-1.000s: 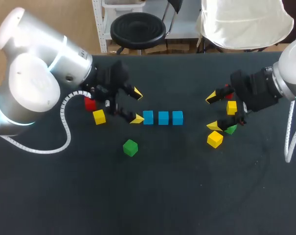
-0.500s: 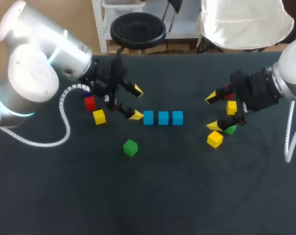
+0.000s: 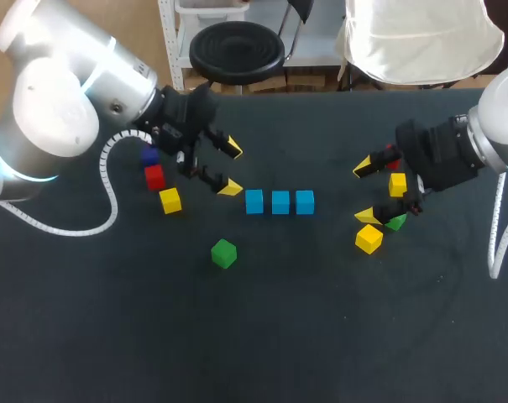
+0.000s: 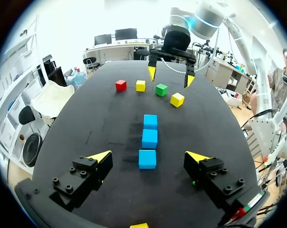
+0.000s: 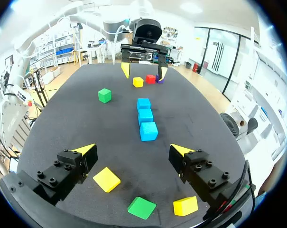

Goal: Place the blue cubes, place green cubes on the blue cubes, place the yellow cubes on the green cubes, then place the red cubes on the yellow cubes, and place purple cube on the red cubes.

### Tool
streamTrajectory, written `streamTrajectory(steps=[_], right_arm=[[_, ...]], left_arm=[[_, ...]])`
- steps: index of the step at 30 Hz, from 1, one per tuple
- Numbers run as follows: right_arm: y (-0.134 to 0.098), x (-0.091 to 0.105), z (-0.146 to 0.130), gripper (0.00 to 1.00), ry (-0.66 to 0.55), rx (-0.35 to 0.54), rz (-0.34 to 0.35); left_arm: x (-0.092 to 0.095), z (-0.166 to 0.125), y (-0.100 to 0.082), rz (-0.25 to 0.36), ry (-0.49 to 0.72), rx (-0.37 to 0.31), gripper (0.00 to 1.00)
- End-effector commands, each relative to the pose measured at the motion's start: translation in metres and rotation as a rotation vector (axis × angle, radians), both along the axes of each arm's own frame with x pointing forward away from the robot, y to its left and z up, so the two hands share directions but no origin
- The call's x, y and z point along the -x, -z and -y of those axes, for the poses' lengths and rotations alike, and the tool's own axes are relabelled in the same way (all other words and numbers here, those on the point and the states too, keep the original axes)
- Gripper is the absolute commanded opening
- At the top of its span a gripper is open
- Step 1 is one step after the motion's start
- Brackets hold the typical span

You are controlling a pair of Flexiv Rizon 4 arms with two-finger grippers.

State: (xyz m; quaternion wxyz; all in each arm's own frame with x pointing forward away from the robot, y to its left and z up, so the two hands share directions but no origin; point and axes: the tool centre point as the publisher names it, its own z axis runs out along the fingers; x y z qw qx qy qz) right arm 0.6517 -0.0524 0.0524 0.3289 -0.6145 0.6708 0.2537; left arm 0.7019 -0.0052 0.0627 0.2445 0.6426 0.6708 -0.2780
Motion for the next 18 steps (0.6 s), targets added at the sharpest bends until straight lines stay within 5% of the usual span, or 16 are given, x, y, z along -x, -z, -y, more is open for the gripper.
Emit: streamTrajectory(steps=[1,18], right_arm=[[0.001,0.0,0.0,1.0,-0.001,-0.004,0.002],[0.001,0.0,0.0,1.0,-0.001,-0.004,0.002]], left_arm=[[0.0,0.0,0.0,-0.001,0.001,-0.002,1.0],[-0.028,-0.041,-0.008,0.055,-0.078,-0.018,1.0]])
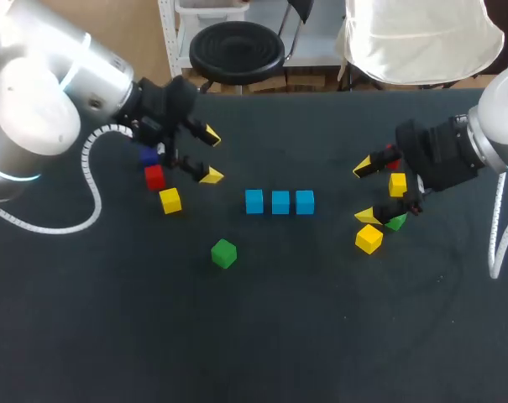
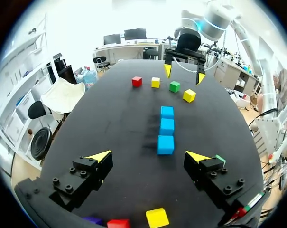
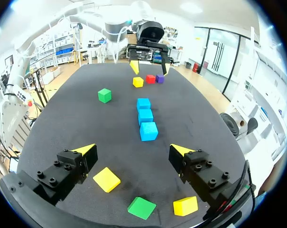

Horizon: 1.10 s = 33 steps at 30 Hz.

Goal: Place the blue cubes, place green cubes on the blue cubes, place the yellow cubes on the green cubes, then place the red cubes on the yellow cubes, and place purple cube on the red cubes.

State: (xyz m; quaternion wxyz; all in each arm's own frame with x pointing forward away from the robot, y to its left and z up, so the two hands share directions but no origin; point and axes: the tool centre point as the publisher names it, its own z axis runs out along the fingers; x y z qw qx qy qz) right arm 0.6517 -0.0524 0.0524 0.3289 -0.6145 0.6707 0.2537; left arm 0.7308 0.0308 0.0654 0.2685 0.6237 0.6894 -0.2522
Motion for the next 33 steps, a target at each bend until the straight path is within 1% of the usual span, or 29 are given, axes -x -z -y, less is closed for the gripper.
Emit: streamTrajectory(steps=[1,20,22,24,26,28,31,33], right_arm=[[0.001,0.0,0.0,1.0,-0.001,-0.004,0.002],[0.001,0.0,0.0,1.0,-0.001,-0.004,0.002],[-0.004,0.005,0.003,1.0,-0.046,0.011,0.017],[-0.011,0.012,0.01,1.0,-0.125,0.021,0.027],[-0.015,0.018,0.017,1.0,-0.183,0.071,0.032],[-0.018,0.022,0.026,1.0,-0.237,0.083,0.036],[-0.02,0.026,0.045,1.0,-0.276,0.077,0.05],[-0.021,0.028,0.058,1.0,-0.275,0.066,0.058]], left_arm=[[0.0,-0.005,-0.005,0.009,-0.003,-0.013,1.0],[0.0,-0.005,-0.005,0.009,-0.003,-0.013,1.0],[0.0,-0.005,-0.005,0.009,-0.003,-0.013,1.0],[0.0,-0.005,-0.005,0.009,-0.003,-0.013,1.0],[0.0,-0.005,-0.005,0.009,-0.003,-0.013,1.0],[0.0,-0.005,-0.005,0.009,-0.003,-0.013,1.0],[0.0,-0.005,-0.005,0.009,-0.003,-0.013,1.0],[0.0,-0.005,-0.005,0.009,-0.003,-0.013,1.0]])
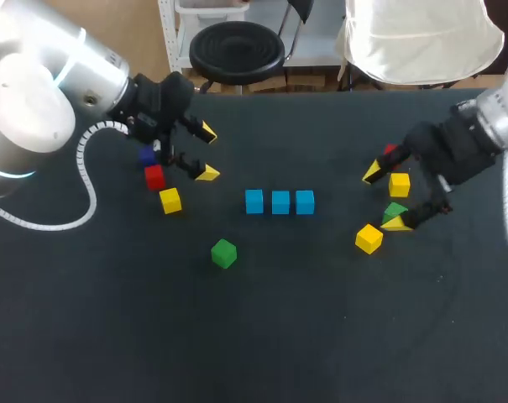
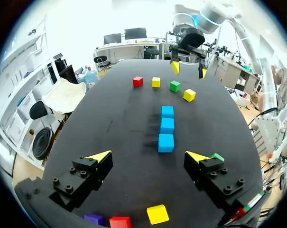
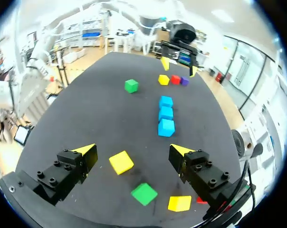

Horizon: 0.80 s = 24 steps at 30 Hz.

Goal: Place the blue cubes, place green cubes on the blue cubes, place the yellow cubes on the green cubes, then place the red cubes on the yellow cubes, and place purple cube on the red cubes.

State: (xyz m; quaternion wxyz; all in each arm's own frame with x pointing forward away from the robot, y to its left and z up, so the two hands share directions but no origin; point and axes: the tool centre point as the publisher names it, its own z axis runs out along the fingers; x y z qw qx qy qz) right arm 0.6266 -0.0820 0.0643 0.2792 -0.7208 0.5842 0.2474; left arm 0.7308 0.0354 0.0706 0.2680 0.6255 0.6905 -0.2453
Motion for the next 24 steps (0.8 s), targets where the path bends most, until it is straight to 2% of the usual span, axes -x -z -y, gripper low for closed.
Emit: streamTrajectory(steps=[1,5,9,13,22,24], right_arm=[[-0.008,0.004,0.033,1.0,-0.014,-0.029,0.007],[0.002,0.005,0.052,1.0,-0.052,-0.011,-0.003],[0.014,0.004,0.058,1.0,-0.139,0.018,-0.024],[0.017,0.004,0.054,1.0,-0.179,0.028,-0.008],[0.017,0.004,0.054,1.0,-0.179,0.028,-0.008],[0.019,-0.003,0.048,1.0,-0.195,0.047,-0.021]], left_arm=[[0.0,0.0,0.0,0.001,0.0,-0.002,1.0],[0.0,0.0,0.0,0.001,0.0,-0.002,1.0],[0.0,0.0,0.0,0.001,0.0,-0.002,1.0],[0.0,0.0,0.0,0.001,0.0,-0.002,1.0],[0.0,0.0,0.0,0.001,0.0,-0.002,1.0],[0.0,0.0,0.0,0.001,0.0,-0.002,1.0]])
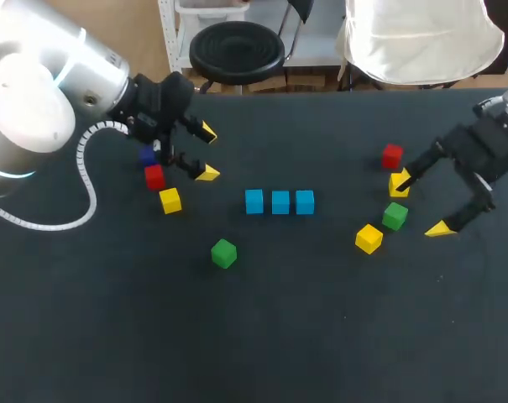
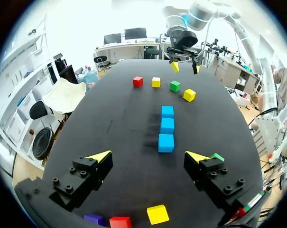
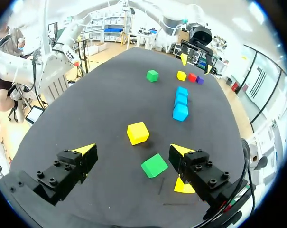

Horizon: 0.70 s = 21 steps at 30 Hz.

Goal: Place the blue cubes, place green cubes on the blue cubes, place the yellow cubes on the green cubes, then place the red cubes on the yellow cubes, and place purple cube on the red cubes.

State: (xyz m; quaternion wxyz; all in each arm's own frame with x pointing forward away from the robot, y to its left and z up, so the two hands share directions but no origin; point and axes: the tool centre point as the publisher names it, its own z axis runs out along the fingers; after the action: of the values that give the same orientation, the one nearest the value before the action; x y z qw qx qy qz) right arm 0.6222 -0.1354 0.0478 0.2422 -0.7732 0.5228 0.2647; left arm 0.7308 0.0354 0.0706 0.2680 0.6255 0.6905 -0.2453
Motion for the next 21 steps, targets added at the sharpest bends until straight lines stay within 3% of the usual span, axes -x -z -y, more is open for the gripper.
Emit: streamTrajectory(steps=[1,9,21], right_arm=[[0.003,-0.01,-0.007,1.0,-0.034,0.03,-0.013],[0.017,-0.034,-0.019,1.0,-0.105,0.077,-0.052],[0.032,-0.045,-0.011,1.0,-0.269,0.109,-0.077]], left_arm=[[0.0,0.0,0.0,0.001,0.0,-0.001,1.0],[0.0,0.0,0.0,0.001,0.0,-0.001,1.0],[0.0,0.0,0.0,0.001,0.0,-0.001,1.0]])
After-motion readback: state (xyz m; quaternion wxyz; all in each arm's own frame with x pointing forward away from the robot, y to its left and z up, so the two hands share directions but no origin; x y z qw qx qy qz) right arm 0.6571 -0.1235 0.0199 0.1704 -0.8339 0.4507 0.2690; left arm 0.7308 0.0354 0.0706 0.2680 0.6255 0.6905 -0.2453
